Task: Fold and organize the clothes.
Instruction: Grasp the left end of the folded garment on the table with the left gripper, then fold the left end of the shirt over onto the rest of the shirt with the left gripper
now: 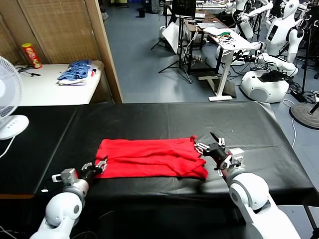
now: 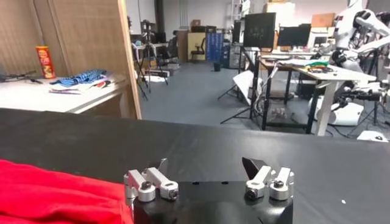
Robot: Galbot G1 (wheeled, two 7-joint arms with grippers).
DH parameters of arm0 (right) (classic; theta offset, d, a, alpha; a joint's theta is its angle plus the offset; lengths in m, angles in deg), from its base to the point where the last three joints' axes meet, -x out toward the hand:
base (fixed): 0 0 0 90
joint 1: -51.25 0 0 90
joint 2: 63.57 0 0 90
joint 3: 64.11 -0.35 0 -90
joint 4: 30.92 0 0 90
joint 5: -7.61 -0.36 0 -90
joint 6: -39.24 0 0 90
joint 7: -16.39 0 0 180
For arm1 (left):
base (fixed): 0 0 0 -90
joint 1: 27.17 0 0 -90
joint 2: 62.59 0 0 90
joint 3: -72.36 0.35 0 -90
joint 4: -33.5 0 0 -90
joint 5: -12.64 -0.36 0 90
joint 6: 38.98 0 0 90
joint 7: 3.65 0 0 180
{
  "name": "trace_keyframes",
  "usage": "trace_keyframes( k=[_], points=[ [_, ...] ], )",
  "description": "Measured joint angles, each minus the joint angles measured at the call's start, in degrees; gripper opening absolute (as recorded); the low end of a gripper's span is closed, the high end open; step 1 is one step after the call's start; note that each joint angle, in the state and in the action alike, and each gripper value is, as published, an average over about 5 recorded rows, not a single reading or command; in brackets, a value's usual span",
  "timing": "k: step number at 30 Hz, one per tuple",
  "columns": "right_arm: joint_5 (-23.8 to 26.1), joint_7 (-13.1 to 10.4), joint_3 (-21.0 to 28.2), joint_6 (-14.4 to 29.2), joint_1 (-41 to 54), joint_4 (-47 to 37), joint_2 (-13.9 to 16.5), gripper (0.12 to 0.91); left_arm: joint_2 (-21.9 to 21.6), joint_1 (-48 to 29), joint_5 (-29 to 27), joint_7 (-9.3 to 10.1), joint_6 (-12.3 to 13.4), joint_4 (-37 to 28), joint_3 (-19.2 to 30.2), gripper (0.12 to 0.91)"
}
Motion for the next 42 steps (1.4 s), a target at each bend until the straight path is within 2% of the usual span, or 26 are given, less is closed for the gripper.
trace_keyframes(
  k=[3,5,10,16,20,25,29,32,38,42],
  points=[
    [0.09,-0.01,-0.56,0.04,-0.43,0.42,-0.13,0.798,-0.21,-0.33,0.78,0.07,-0.33,-0.31,-0.27,0.188],
    [0.18,-0.06,-1.08,0.05,-0.85,0.74,-0.32,0.798,-0.56,-0.27,-0.70,-0.21,-0.13,-0.12,-0.39,0.145],
    [0.68,-0.16,-2.74,0.10,-2.30,1.73,-0.72,0.798,-2.73,0.71,-11.84,-1.21,3.13,0.79,-1.02,0.148],
    [2.29,-0.25,-3.32,0.15,-4.01,3.30,-1.66,0.798,-9.20,2.07,-26.58,-0.72,6.14,1.30,-3.66,0.145],
    [3.88,-0.18,-3.21,0.17,-5.18,4.63,-2.40,0.798,-13.31,1.99,-31.10,-0.38,6.58,1.46,-4.69,0.145],
    [5.97,-0.17,-3.34,0.21,-6.60,6.39,-3.02,0.798,-13.00,1.81,-29.74,1.19,4.47,4.27,-2.83,0.145],
    [6.78,-0.15,-3.78,0.27,-7.49,7.25,-3.39,0.798,-8.98,0.89,-23.73,3.32,0.68,8.50,1.66,0.145],
    [7.66,-0.11,-3.93,0.36,-7.98,7.65,-3.74,0.798,-5.42,-0.34,-18.46,4.25,-1.19,11.11,6.06,0.145],
    [8.75,-0.07,-3.59,0.31,-8.20,8.09,-4.37,0.798,0.84,-3.35,-10.00,5.44,-2.82,13.19,12.64,0.145],
    [9.80,-0.06,-3.33,0.12,-7.95,7.95,-4.80,0.798,3.43,-4.48,-7.16,5.64,-2.98,13.37,15.13,0.145]
  ],
)
